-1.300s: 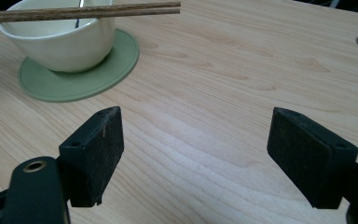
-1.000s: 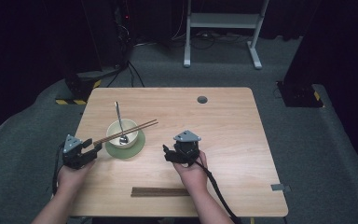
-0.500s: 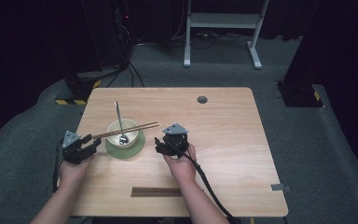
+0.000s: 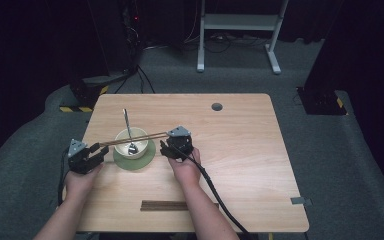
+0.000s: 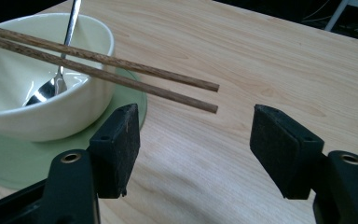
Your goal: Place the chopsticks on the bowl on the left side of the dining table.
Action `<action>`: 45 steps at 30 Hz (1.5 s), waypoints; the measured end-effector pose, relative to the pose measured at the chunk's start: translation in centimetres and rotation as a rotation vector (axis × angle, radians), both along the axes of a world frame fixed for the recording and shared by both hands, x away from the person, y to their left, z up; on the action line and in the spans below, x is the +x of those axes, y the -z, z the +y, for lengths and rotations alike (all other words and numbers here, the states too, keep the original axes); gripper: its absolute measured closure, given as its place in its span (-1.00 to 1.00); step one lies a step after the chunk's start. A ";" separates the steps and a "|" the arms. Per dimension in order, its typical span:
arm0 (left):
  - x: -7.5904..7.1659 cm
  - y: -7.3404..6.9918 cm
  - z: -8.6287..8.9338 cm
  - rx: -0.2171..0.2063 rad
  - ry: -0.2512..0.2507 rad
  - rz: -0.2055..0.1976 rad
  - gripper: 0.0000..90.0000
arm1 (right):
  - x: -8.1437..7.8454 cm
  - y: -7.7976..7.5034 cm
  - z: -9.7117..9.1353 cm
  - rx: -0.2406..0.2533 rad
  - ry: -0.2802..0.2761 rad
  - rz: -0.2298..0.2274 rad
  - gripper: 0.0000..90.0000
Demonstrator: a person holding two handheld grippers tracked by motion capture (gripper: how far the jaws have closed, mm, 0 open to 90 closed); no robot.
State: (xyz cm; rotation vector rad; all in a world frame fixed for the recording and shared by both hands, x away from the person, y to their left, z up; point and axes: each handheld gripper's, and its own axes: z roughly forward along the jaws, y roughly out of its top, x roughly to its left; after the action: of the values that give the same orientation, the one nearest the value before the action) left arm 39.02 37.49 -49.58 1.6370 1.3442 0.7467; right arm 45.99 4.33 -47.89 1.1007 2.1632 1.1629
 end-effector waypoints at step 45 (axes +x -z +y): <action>0.3 0.2 0.0 -0.021 0.038 -0.011 0.28 | 0.0 0.5 0.6 -0.017 -0.053 -0.032 -0.16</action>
State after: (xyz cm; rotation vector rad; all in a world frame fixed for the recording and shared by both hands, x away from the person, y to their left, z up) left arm 39.29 37.46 -49.81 1.6351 1.3055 0.7156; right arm 46.01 4.94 -48.43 1.0161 2.1858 1.1756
